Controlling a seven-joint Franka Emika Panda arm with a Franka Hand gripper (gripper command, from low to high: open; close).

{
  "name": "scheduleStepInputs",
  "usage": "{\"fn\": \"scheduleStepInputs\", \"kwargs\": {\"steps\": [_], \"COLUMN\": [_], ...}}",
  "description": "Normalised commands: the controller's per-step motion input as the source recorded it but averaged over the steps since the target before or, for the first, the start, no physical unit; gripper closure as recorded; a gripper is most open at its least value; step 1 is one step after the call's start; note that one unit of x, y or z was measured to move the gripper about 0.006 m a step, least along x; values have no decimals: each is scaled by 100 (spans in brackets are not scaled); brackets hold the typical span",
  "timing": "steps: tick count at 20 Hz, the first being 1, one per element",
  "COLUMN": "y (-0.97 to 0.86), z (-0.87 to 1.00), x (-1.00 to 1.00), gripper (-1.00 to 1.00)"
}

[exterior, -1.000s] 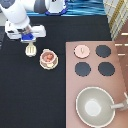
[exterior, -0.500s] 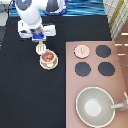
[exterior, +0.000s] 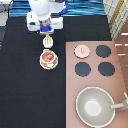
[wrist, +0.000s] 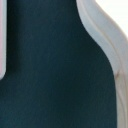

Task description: Take the lid off the pot, put the pot on the plate, and use the tool to push the pot to the front of the table.

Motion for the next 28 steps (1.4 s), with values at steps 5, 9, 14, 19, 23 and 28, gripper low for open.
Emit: {"fn": "scheduleStepInputs", "kwargs": {"steps": [5,9,14,19,23,28], "y": [-18,-24,-1,38,37,6], "z": [-51,-59,-49,-5,13,23], "x": [-61,-13,25,66,82,98], "gripper": [100,100,100,100,100,100]}}
